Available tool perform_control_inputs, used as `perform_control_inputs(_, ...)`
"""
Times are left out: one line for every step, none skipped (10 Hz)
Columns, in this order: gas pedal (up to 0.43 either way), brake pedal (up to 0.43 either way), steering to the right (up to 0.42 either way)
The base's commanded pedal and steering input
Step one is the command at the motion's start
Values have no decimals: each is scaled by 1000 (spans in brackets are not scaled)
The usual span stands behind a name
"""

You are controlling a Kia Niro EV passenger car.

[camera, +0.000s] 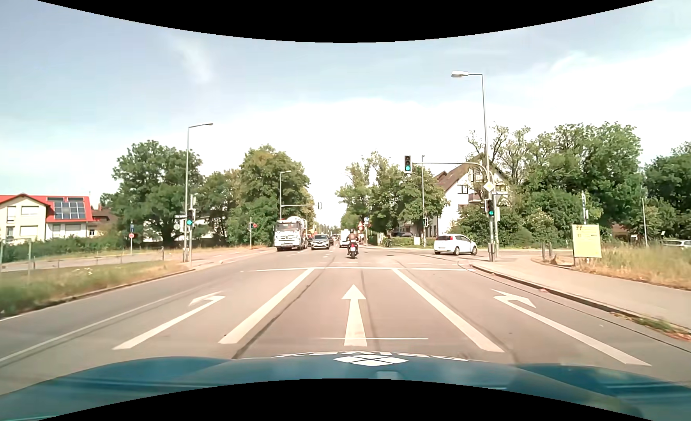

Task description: Follow the waypoints while adhering to traffic rules and regulations

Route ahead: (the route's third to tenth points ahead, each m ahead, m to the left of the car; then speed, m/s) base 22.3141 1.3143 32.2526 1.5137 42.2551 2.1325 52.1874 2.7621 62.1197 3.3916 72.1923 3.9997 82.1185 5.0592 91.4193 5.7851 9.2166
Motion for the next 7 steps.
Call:
perform_control_inputs(0,0,-7)
perform_control_inputs(0,0,-7)
perform_control_inputs(0,0,-7)
perform_control_inputs(0,0,-7)
perform_control_inputs(0,0,-7)
perform_control_inputs(0,0,-7)
perform_control_inputs(0,0,-7)
